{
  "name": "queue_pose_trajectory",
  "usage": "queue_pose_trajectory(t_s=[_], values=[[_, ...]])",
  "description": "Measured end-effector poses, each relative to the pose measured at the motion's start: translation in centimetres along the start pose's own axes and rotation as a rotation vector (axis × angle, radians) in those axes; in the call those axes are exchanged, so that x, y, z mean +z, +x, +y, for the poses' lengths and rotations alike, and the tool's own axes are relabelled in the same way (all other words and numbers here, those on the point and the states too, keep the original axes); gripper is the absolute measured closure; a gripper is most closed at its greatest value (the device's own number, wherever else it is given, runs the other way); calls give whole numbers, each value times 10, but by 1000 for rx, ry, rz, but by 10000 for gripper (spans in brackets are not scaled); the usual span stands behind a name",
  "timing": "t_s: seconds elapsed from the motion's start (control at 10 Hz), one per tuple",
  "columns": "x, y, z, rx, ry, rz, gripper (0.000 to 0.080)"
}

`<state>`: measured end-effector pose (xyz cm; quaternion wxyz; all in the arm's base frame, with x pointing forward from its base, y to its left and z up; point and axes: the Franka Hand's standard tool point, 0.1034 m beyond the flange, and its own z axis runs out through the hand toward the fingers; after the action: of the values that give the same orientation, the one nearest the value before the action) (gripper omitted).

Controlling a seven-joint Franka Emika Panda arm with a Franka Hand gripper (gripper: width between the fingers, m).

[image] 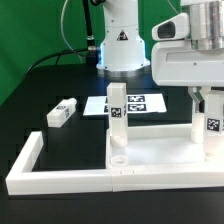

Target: Assemble desk

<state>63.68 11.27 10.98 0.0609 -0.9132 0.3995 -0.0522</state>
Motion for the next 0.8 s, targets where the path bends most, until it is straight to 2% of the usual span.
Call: queue_pose_trajectory(t_s=[0.2,0.3,0.4,0.5,0.6,0.8], values=[[0,0,0,0,0,0,509],[1,3,3,-178,-3,0,509],[2,3,3,-55,3,0,509],[3,6,6,207,14,11,509],[2,7,7,89,-3,31,509],[2,7,7,120,0,29,509]])
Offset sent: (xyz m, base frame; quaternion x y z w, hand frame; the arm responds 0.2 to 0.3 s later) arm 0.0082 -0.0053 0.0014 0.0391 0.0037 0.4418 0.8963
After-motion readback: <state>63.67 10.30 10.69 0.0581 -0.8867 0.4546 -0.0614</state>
